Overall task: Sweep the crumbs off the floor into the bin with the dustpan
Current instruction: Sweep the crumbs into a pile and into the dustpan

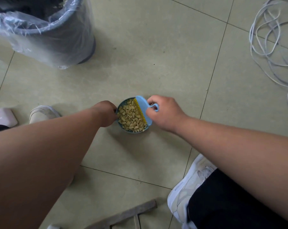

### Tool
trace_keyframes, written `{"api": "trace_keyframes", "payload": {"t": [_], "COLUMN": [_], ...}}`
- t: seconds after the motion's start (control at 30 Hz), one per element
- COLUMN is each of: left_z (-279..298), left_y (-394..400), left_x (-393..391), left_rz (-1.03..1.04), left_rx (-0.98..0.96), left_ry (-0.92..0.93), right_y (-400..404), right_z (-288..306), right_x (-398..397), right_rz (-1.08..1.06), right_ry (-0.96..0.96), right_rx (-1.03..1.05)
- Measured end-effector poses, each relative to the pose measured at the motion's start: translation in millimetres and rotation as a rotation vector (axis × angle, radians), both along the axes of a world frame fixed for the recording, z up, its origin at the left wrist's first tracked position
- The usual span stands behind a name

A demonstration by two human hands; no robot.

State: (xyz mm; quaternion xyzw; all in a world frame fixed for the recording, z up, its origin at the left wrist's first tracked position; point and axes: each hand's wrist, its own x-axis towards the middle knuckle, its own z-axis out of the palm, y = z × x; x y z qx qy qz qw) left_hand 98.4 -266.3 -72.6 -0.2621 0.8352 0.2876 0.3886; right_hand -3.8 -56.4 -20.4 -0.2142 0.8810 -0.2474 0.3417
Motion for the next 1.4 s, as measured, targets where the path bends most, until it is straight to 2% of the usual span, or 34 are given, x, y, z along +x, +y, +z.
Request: {"api": "trace_keyframes", "payload": {"t": [0.17, 0.43, 0.63, 0.77, 1.17, 1.4], "left_z": [-4, -3, -6, -6, 0, 23], "left_y": [-3, -2, -4, -5, -8, -13], "left_x": [-1, -9, -10, -11, -17, -35], "left_rz": [0.191, 0.372, 0.447, 0.465, 0.454, 0.428], "left_rx": [0.073, 0.152, 0.217, 0.240, 0.256, 0.228], "left_ry": [0.009, 0.029, 0.052, 0.067, 0.078, 0.123], "right_y": [11, 28, 29, 29, 25, 20], "right_z": [7, 13, 10, 7, 2, 16], "right_x": [-50, -92, -89, -88, -90, -102], "right_rz": [-0.378, -0.668, -0.618, -0.659, -0.660, -0.680], "right_ry": [-0.216, -0.265, -0.257, -0.237, -0.255, -0.220], "right_rx": [-0.119, -0.192, -0.142, -0.152, -0.177, -0.202]}}
